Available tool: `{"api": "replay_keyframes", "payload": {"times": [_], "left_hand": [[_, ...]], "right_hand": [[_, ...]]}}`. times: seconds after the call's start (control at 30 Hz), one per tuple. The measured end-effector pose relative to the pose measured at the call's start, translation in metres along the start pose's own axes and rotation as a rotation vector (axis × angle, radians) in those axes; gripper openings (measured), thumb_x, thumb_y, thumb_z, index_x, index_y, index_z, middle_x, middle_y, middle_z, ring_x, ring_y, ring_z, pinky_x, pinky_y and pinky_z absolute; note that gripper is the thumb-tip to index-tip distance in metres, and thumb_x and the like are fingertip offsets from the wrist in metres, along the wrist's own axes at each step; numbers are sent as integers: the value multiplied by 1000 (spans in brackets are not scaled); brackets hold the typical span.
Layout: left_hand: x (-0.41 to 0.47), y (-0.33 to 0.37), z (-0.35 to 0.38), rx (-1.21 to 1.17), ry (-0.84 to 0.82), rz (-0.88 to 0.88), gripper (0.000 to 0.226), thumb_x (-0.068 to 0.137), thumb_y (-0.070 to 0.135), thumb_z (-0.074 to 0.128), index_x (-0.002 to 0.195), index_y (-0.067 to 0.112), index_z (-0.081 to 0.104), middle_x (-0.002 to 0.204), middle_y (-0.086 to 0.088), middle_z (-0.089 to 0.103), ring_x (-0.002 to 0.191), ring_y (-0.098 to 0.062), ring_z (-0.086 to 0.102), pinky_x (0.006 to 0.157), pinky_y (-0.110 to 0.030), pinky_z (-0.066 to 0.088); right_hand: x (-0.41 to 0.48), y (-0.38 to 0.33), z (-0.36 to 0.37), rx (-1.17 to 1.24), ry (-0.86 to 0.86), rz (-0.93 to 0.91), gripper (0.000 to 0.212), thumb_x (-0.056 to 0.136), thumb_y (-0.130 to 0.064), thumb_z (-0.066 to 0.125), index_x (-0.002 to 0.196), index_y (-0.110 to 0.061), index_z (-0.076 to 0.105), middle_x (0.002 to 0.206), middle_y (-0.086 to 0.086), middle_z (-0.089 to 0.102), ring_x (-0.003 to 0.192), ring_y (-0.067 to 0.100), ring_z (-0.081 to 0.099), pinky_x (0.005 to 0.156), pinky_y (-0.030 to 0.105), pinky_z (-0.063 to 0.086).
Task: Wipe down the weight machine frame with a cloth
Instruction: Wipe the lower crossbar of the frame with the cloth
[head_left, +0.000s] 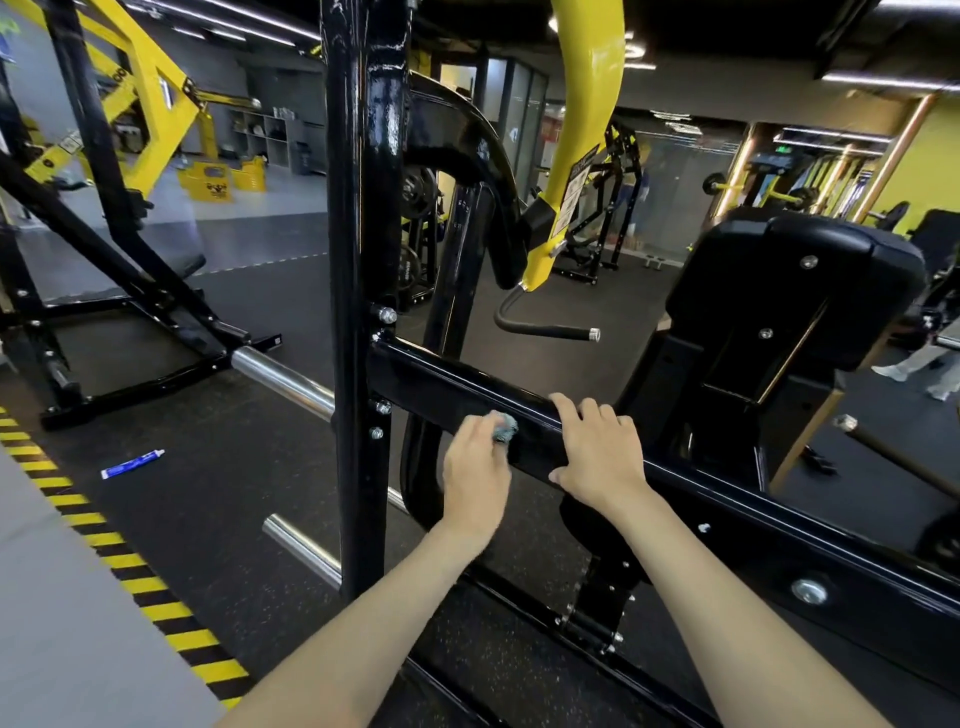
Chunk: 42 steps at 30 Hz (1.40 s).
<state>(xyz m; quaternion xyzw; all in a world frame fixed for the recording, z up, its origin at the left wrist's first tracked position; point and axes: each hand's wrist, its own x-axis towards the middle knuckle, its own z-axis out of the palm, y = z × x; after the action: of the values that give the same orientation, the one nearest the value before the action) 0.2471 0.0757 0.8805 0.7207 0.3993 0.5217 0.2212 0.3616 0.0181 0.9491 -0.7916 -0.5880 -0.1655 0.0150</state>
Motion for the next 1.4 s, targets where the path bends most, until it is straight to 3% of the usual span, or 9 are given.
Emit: {"api": "replay_keyframes", "payload": {"times": [0.1,0.27,0.5,0.7,0.9,1.07,1.17,1.3,1.4], "left_hand": [[-1,-8,-2,-13,-47,79,33,81,-12,55,107,6,65,104,-5,61,90,-16,59,79,-21,46],[36,-30,-13,-193,286,-475,21,89,-2,55,102,10,67,98,-7,66,95,-22,62,81,-22,44],[-7,5,4,-113,-42,-11,36,81,-12,58,106,12,67,101,9,59,90,-2,56,82,-3,38],[40,-20,-30,-290,282,-486,13,92,4,58,97,15,60,99,-2,63,93,-17,61,76,-20,41],[22,-2,0,-176,224,-247,23,86,-5,57,100,12,64,100,0,61,92,-14,58,84,-14,40],[-11,17,6,-213,-100,2,32,81,-14,57,101,11,65,100,8,57,86,6,53,82,-1,35],[1,3,-17,-294,-272,-117,23,86,-2,63,93,20,64,95,9,63,83,5,58,77,-8,43],[41,-35,-56,-363,66,-349,15,88,0,61,92,14,61,88,1,62,85,-16,59,75,-24,47],[69,-45,-61,-298,89,-439,12,92,4,57,96,16,58,93,0,60,90,-18,59,76,-27,45]], "right_hand": [[-2,1,1,2,1,0,91,82,-43,69,150,-20,13,133,7,45,122,26,45,99,36,36],[-3,2,1,13,1,-1,92,81,-43,70,150,-21,14,133,6,46,122,26,45,100,36,36],[2,0,5,3,15,18,90,82,-39,70,149,-22,13,130,5,46,120,25,45,99,34,36],[-2,-1,0,8,5,4,90,83,-42,69,150,-19,12,131,7,45,121,26,44,101,35,35],[6,1,5,34,0,9,89,79,-35,72,148,-22,17,129,6,46,121,26,44,101,37,34],[3,4,4,29,-5,5,90,79,-39,73,148,-23,17,131,6,46,123,26,44,100,36,34],[-2,2,2,17,-2,15,90,80,-41,71,149,-22,16,130,5,46,122,25,45,100,35,34],[-1,-1,1,13,6,25,89,81,-39,71,149,-21,16,129,5,47,120,25,46,100,35,34],[0,-1,1,12,-3,29,90,81,-39,72,149,-22,16,129,5,47,120,25,46,100,35,34]]}}
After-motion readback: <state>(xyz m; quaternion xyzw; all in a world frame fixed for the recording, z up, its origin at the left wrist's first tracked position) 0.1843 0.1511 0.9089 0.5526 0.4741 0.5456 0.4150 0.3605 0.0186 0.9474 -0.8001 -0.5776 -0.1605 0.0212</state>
